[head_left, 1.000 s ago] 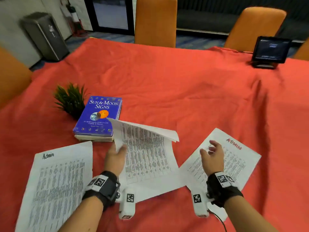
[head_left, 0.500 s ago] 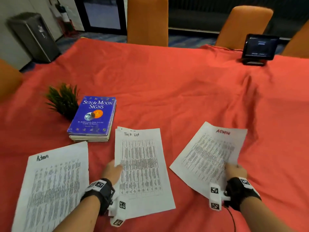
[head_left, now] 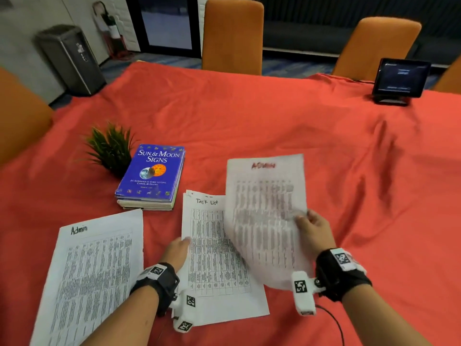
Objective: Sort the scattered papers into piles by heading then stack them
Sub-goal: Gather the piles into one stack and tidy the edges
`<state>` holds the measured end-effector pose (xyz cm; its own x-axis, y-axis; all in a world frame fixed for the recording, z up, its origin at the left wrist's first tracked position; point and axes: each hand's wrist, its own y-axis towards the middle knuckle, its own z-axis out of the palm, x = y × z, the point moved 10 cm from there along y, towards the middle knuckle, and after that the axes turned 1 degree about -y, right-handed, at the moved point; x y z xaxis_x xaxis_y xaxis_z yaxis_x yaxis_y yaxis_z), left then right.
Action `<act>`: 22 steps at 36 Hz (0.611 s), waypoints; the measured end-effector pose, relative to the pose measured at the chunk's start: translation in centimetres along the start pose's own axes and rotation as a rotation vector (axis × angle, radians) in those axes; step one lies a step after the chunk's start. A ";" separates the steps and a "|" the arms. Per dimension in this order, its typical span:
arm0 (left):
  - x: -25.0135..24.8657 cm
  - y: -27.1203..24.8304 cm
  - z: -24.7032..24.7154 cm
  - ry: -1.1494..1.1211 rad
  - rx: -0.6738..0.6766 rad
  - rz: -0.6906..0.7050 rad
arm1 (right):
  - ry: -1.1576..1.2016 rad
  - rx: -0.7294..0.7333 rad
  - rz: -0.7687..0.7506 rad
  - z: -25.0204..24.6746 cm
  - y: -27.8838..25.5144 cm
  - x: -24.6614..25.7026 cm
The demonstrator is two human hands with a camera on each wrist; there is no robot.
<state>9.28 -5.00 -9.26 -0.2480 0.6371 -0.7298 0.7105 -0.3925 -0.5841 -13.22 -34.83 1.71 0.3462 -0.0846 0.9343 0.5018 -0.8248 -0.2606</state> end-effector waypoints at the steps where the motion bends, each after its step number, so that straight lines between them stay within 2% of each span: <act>1: 0.0 -0.2 -0.1 -0.033 0.004 -0.014 | -0.013 0.027 0.030 1.2 -0.2 -0.8; 9: -0.6 -1.1 -0.1 -0.154 -0.005 -0.057 | -0.049 0.268 0.317 8.6 -1.3 -7.3; 13: -0.8 -1.4 -0.2 -0.229 0.008 -0.058 | 0.203 0.342 0.474 10.1 -1.5 -7.8; 15: 0.3 -1.0 -0.1 -0.264 0.028 -0.086 | 0.255 0.358 0.466 10.0 -1.1 -7.0; 17: 1.7 0.2 -0.1 -0.288 0.043 -0.106 | 0.211 0.335 0.437 9.5 -0.6 -6.6; 19: 2.3 0.5 -0.1 -0.283 0.051 -0.141 | 0.047 0.282 0.372 8.6 0.1 -6.7; 22: 2.1 0.9 0.4 -0.298 0.106 -0.099 | -0.144 0.237 0.298 8.2 0.3 -7.0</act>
<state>9.14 -4.25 -11.40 -0.5056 0.4598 -0.7300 0.6045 -0.4149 -0.6800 -8.97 -29.91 -6.87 0.6030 -0.2070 0.7704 0.5262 -0.6226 -0.5792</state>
